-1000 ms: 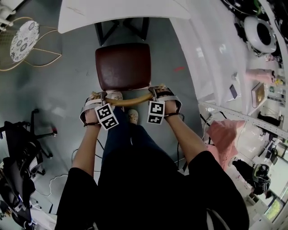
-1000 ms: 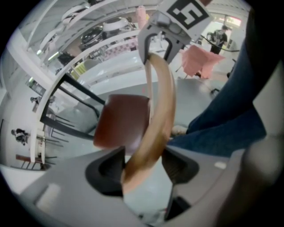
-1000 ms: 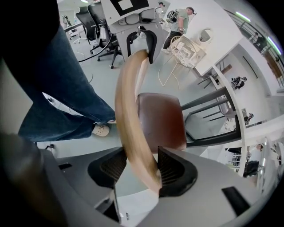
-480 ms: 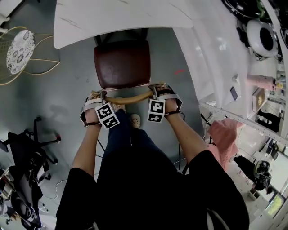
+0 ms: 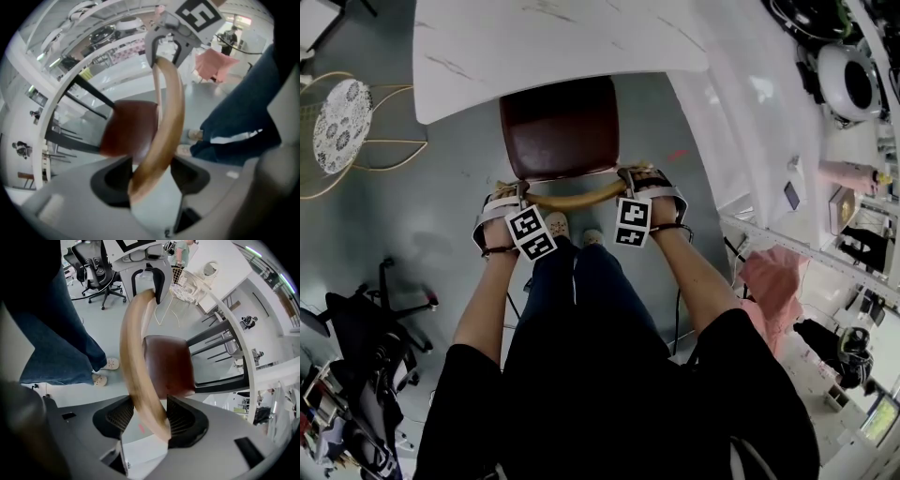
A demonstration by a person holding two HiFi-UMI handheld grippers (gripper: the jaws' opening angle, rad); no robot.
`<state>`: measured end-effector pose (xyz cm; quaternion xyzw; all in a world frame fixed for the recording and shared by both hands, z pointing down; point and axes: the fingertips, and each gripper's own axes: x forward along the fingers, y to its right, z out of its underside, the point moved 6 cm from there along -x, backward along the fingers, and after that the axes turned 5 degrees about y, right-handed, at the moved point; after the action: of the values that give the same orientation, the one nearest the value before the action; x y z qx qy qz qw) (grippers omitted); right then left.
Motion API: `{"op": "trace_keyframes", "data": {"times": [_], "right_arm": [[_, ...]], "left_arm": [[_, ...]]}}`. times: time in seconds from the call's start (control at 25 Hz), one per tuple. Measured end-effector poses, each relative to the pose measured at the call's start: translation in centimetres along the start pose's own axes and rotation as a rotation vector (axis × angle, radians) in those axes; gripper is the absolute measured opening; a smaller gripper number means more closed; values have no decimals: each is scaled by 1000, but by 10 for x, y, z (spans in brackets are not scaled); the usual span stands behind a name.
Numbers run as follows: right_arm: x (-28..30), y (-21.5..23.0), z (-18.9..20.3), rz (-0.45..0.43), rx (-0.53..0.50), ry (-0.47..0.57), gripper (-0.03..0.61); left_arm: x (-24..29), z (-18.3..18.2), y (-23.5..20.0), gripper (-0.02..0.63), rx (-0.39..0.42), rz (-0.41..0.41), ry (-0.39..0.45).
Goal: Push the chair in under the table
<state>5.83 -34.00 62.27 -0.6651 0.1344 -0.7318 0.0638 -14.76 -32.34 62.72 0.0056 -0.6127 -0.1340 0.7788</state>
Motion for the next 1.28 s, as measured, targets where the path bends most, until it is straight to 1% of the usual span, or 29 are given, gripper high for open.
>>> {"op": "trace_keyframes", "data": {"times": [0.24, 0.4, 0.64, 1.0, 1.28], "right_arm": [[4, 19, 0, -2, 2, -18, 205], [5, 25, 3, -5, -7, -8, 204], [10, 39, 15, -13, -23, -45, 206], [13, 46, 20, -20, -49, -37, 206], [15, 45, 22, -6, -29, -2, 210]], "left_arm": [[3, -3, -20, 260, -3, 5, -8], [4, -6, -24, 262, -16, 6, -10], [10, -18, -30, 264, -42, 9, -5], [14, -23, -34, 273, -79, 3, 2], [15, -23, -32, 276, -81, -14, -4]]}}
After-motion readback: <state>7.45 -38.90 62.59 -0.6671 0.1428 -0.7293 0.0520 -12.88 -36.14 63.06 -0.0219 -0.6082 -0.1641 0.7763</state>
